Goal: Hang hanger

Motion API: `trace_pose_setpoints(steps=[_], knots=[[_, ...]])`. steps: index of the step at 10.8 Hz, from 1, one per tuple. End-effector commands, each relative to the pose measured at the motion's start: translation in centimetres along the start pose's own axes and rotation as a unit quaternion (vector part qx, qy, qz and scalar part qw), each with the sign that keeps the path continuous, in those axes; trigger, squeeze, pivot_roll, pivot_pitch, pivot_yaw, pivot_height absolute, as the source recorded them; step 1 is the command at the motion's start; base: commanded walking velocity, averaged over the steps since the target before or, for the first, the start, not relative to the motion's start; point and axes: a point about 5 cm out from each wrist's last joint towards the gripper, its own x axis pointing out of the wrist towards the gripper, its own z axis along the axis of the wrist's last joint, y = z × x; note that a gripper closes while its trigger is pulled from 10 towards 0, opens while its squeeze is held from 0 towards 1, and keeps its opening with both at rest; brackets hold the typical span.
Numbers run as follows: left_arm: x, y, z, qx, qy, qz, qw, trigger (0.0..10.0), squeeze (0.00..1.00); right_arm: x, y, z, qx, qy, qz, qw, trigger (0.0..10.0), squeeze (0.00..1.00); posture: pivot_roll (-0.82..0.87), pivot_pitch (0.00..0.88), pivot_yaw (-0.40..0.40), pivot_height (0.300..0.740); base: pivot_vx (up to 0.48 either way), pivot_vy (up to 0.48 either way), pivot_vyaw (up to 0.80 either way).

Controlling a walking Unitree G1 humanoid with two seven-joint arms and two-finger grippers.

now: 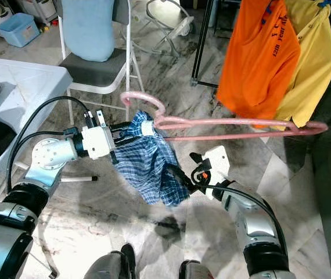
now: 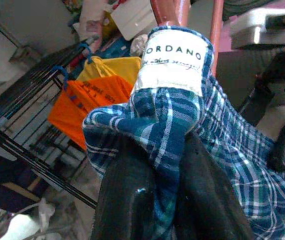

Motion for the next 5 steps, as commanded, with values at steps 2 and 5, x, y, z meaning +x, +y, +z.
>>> trace_pose_setpoints(steps=[2,5], knots=[[-1.0,-0.3,-0.6,-0.002,0.019,-0.001,1.000,0.0,0.00,-0.8,-0.3,1.1,0.008,-0.033,0.011,0.999,10.0,0.00,-0.01,0.225,0.043,0.740,0.000,0.000,0.00],[-1.6,-0.6,-1.3,-0.013,0.039,-0.002,0.999,0.0,0.00,-1.5,-0.5,1.4,0.013,-0.048,0.026,0.998,10.0,0.00,-0.02,0.224,0.048,0.740,0.000,0.000,0.00]])
